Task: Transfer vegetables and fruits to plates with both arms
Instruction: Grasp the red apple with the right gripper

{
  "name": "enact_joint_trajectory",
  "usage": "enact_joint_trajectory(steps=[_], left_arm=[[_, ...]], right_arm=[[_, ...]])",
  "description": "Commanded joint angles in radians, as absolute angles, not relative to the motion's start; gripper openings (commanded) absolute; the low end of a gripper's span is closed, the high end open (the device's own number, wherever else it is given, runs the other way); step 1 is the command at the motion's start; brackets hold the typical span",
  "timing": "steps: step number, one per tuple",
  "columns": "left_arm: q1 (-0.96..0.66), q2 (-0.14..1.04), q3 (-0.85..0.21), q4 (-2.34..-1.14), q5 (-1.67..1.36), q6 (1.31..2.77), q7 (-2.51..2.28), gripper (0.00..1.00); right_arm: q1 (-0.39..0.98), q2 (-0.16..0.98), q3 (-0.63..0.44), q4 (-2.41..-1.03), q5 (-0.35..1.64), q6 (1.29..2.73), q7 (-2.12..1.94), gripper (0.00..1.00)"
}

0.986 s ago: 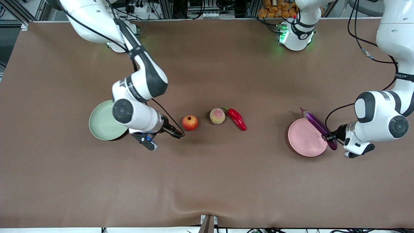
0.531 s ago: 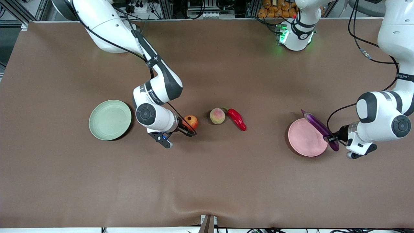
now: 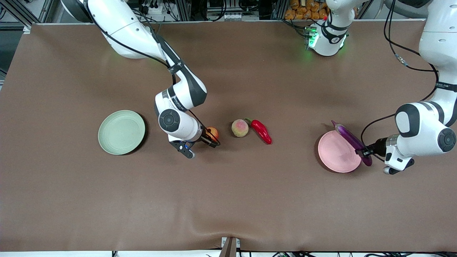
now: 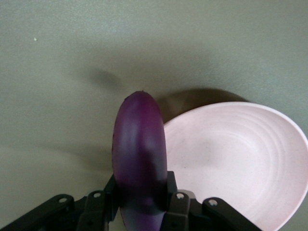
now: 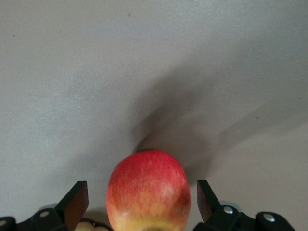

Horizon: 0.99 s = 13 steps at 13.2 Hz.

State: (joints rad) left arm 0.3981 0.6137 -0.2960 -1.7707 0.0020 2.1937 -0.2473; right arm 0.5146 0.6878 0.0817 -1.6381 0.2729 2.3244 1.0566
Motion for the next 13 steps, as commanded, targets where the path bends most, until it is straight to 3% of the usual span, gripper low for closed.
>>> enact_joint_trajectory(steps=[1, 2, 3, 5, 8, 11, 12, 13], left_arm=[[0.402, 0.603, -0.307, -1.773, -0.031, 2.197, -0.23, 0.0], [0.406, 0.6, -0.308, -1.775, -0.035, 2.191, -0.229, 0.0], [0.407, 0.598, -0.308, -1.775, -0.035, 2.184, -0.229, 0.0], [0.4, 0.6, -0.31, -1.775, -0.035, 2.184, -0.229, 0.0], [0.393, 0.609, -0.31, -1.772, -0.038, 2.186, -0.232, 0.3], [0.39, 0.614, -0.31, -1.77, -0.067, 2.186, -0.241, 0.44], [0.39, 0.614, -0.31, -1.77, -0.075, 2.186, -0.239, 0.55], [0.388, 0.614, -0.31, -1.77, -0.077, 2.184, -0.241, 0.74]], right_arm=[[0.522, 0.683, 0.098, -1.666, 0.288, 2.362, 1.071, 0.85], [0.52, 0.681, 0.098, -1.664, 0.288, 2.358, 1.084, 0.31], [0.517, 0.68, 0.098, -1.66, 0.287, 2.356, 1.094, 0.0], [0.506, 0.677, 0.098, -1.641, 0.287, 2.341, 1.091, 0.0], [0.473, 0.655, 0.091, -1.548, 0.276, 2.124, 1.088, 0.0], [0.364, 0.589, 0.092, -1.48, 0.172, 1.861, 1.018, 0.0], [0.323, 0.56, 0.094, -1.489, 0.166, 1.821, 0.949, 0.0], [0.284, 0.528, 0.094, -1.506, 0.166, 1.786, 0.881, 0.0]])
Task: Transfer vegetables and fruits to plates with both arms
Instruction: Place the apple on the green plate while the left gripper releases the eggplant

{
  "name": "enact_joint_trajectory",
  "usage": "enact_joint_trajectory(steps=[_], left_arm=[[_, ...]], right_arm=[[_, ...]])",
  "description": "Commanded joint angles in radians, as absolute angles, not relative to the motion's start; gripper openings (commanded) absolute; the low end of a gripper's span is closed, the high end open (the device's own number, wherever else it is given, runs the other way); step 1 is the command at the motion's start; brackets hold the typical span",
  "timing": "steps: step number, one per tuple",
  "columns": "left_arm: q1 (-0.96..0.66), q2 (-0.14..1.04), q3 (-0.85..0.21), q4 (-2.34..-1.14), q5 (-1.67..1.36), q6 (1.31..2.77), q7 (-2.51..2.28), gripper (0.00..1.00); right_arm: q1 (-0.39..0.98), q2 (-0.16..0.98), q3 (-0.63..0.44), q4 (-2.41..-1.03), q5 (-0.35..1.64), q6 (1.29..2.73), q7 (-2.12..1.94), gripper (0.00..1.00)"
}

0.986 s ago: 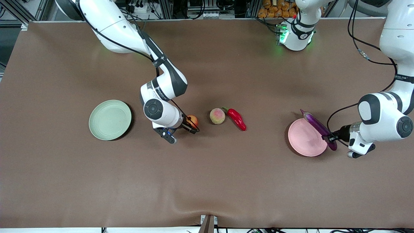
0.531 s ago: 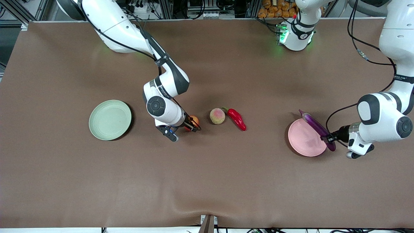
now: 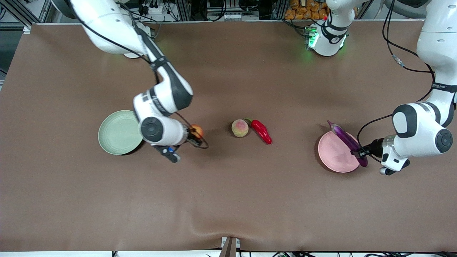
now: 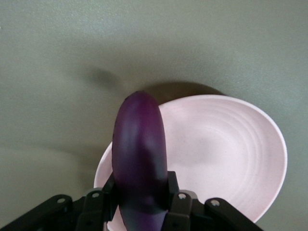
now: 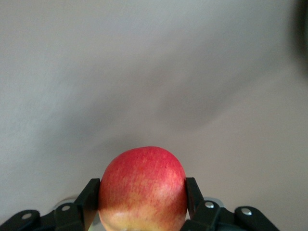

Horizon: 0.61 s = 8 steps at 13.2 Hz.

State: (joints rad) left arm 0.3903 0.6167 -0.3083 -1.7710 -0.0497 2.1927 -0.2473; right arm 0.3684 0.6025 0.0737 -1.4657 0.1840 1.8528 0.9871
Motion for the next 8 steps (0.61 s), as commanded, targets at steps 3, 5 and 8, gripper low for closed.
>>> enact_joint_trajectory(steps=[3, 5, 8], left_arm=[[0.38, 0.612, -0.31, -1.77, -0.077, 2.184, -0.247, 1.0], [0.38, 0.611, -0.31, -1.769, -0.077, 2.186, -0.252, 1.0], [0.379, 0.6, -0.342, -1.769, -0.077, 2.181, -0.303, 1.0]], right_arm=[[0.142, 0.427, 0.091, -1.635, 0.153, 1.758, 0.625, 0.0], [0.074, 0.393, 0.089, -1.725, 0.1, 1.763, 0.504, 0.0], [0.006, 0.321, 0.087, -1.891, 0.032, 1.84, 0.399, 0.0]])
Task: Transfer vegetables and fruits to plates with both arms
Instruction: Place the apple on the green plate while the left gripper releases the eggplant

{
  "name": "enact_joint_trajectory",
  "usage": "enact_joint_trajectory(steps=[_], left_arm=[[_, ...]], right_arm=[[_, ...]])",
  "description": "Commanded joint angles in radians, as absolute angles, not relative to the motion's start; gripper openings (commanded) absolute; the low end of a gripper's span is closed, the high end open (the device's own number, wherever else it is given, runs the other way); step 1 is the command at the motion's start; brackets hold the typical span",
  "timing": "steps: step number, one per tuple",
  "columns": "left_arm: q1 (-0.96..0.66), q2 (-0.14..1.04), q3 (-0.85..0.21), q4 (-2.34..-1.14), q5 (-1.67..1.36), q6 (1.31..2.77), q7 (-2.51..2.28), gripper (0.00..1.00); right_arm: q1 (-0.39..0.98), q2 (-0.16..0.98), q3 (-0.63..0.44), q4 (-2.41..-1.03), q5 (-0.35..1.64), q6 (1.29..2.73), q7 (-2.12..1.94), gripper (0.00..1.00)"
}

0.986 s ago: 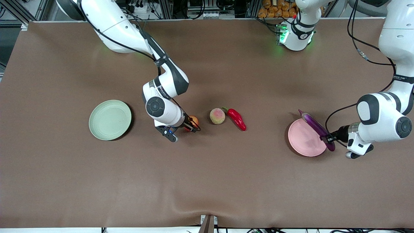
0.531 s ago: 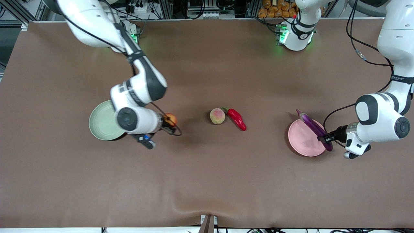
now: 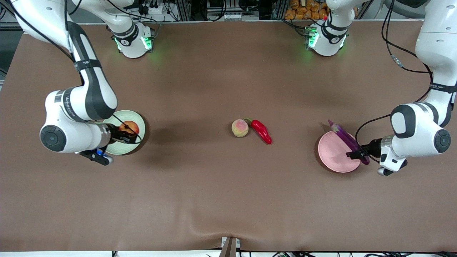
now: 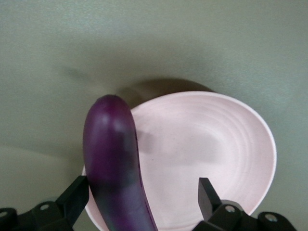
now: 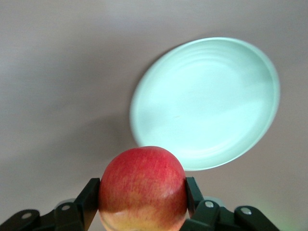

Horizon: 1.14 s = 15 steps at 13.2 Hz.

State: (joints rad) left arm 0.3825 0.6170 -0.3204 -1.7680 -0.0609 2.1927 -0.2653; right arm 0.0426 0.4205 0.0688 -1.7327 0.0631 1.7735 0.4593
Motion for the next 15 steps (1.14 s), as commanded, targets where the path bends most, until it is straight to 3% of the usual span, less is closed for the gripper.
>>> enact_joint_trajectory(steps=[1, 6, 10, 11, 12, 15], left_arm=[[0.377, 0.592, -0.357, -1.769, -0.077, 2.178, -0.333, 1.0], [0.374, 0.566, -0.431, -1.747, -0.075, 2.112, -0.477, 1.0], [0.362, 0.558, -0.472, -1.704, -0.072, 2.034, -0.583, 1.0], [0.361, 0.554, -0.492, -1.704, -0.072, 2.033, -0.627, 1.0], [0.35, 0.554, -0.509, -1.704, -0.069, 2.033, -0.676, 1.0], [0.27, 0.549, -0.518, -1.704, -0.055, 2.034, -0.809, 1.0]], right_arm=[[-0.021, 0.302, 0.087, -1.946, 0.032, 1.883, 0.364, 0.0], [-0.04, 0.308, 0.087, -2.134, 0.032, 2.138, 0.336, 0.0], [-0.041, 0.313, 0.087, -2.152, 0.032, 2.157, 0.336, 0.0], [-0.038, 0.313, 0.087, -2.152, 0.032, 2.155, 0.336, 0.21], [-0.038, 0.313, 0.087, -2.149, 0.034, 2.149, 0.339, 0.96], [-0.043, 0.311, 0.087, -2.137, 0.032, 2.143, 0.342, 1.0]])
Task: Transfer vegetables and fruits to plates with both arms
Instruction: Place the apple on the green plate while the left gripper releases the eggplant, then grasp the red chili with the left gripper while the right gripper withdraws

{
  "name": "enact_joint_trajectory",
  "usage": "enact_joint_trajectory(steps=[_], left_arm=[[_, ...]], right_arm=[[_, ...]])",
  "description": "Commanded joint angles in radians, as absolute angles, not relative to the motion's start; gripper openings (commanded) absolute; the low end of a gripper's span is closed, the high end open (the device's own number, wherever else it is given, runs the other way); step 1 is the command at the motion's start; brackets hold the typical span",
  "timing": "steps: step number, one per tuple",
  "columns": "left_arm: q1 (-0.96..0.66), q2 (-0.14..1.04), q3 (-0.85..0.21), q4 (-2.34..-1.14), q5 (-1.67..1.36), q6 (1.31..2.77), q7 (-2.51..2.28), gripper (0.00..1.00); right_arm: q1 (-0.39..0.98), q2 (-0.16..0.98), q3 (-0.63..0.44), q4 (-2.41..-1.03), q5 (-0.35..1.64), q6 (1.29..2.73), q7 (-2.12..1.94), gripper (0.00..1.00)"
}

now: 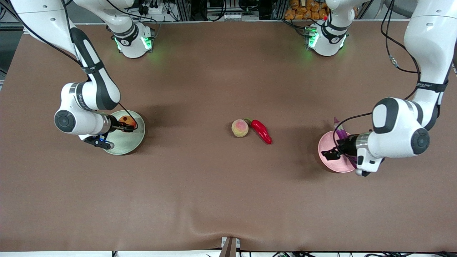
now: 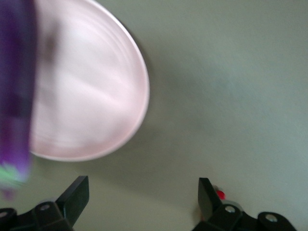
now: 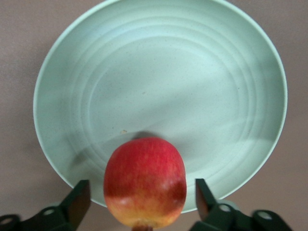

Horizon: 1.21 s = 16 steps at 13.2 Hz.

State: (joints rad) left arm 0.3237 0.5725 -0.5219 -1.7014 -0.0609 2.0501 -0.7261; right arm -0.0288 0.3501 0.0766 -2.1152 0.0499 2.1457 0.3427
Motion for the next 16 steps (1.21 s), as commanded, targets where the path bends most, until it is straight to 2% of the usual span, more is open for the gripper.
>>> enact_joint_trajectory(steps=[1, 6, 10, 13, 16], left_arm=[[0.241, 0.549, -0.518, -1.703, -0.054, 2.042, -0.869, 1.0], [0.051, 0.592, -0.508, -1.657, 0.026, 2.075, -1.277, 1.0], [-0.029, 0.62, -0.508, -1.699, 0.043, 2.19, -1.613, 1.0], [-0.096, 0.621, -0.497, -1.776, 0.044, 2.347, -1.797, 1.0], [-0.165, 0.632, -0.456, -1.789, 0.046, 2.356, -1.85, 1.0]], right_arm=[[-0.044, 0.304, 0.087, -2.129, 0.032, 2.141, 0.342, 1.0], [-0.044, 0.317, 0.089, -1.858, 0.044, 1.872, 0.35, 1.0], [-0.038, 0.318, 0.09, -1.777, 0.048, 1.832, 0.35, 1.0], [-0.032, 0.318, 0.095, -1.698, 0.054, 1.754, 0.35, 1.0], [-0.011, 0.318, 0.095, -1.64, 0.139, 1.724, 0.373, 1.0]])
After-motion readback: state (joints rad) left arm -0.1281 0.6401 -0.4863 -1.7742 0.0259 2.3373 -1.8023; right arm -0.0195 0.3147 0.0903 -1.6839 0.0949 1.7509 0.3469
